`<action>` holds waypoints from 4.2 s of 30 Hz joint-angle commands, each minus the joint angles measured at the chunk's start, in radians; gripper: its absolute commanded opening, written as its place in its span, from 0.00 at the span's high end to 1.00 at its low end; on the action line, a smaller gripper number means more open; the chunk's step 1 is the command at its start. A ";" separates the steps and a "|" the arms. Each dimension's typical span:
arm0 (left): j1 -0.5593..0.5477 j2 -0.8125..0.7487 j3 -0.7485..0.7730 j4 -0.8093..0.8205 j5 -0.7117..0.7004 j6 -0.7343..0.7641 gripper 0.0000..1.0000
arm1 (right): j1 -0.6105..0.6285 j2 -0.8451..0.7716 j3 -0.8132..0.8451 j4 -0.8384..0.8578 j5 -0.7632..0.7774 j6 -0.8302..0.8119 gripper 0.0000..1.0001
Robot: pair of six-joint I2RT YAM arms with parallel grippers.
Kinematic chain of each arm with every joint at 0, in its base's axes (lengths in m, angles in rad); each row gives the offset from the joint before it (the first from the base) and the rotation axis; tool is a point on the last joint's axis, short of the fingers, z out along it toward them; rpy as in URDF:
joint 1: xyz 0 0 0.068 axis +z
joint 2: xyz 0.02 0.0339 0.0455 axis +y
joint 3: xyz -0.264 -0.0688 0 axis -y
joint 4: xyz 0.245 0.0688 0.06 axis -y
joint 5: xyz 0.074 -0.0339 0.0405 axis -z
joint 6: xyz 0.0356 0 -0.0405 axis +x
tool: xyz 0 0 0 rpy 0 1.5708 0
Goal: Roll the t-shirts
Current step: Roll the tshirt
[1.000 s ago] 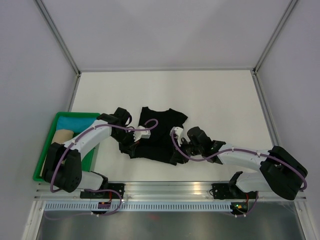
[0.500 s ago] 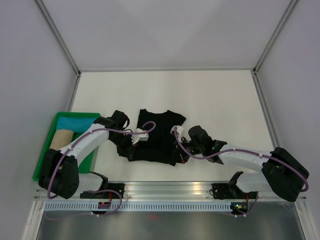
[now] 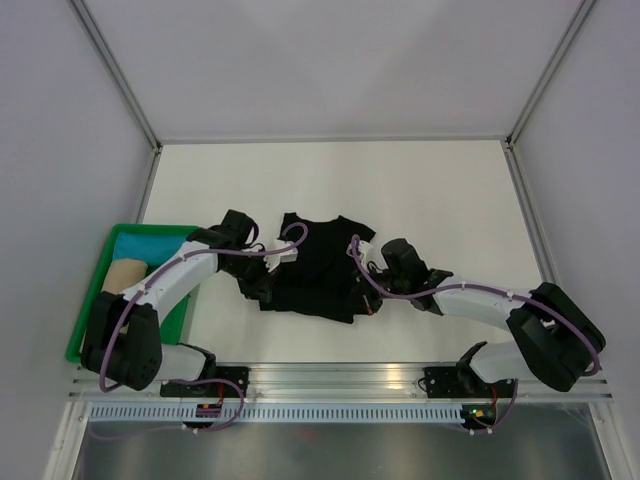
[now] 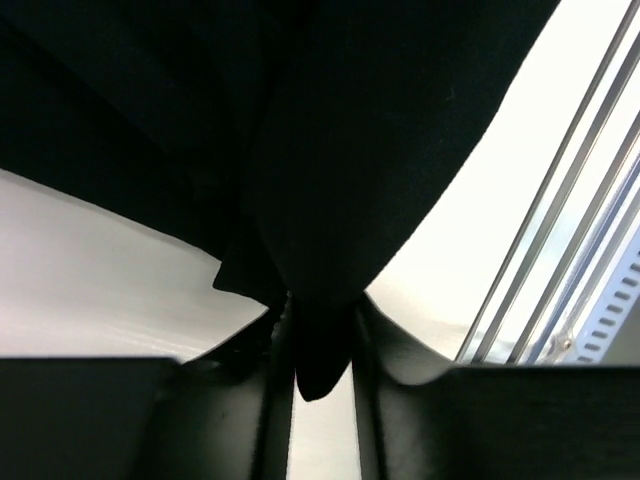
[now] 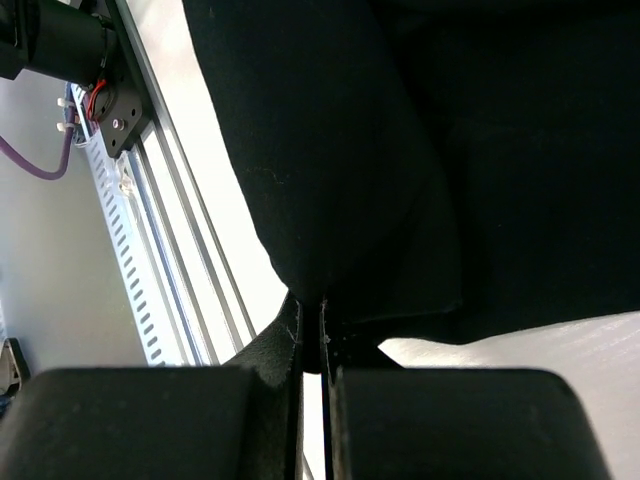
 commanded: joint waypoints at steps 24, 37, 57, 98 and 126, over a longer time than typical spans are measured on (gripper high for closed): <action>0.030 0.157 0.072 0.004 -0.045 -0.114 0.95 | -0.177 0.170 0.022 -0.058 -0.228 -0.005 0.95; 0.036 0.292 0.099 0.051 -0.034 -0.133 0.89 | -0.240 0.058 0.069 -0.238 0.079 -0.074 0.59; 0.036 0.219 0.107 0.045 -0.056 -0.170 0.68 | 0.093 0.169 0.175 0.092 0.182 0.099 0.96; -0.453 -0.298 -0.293 0.395 -0.535 0.031 0.33 | -0.070 0.369 0.249 0.069 0.072 0.122 0.93; -0.265 -0.170 -0.131 0.230 -0.290 0.060 0.98 | -0.073 -0.174 0.146 -0.130 0.300 -0.570 0.48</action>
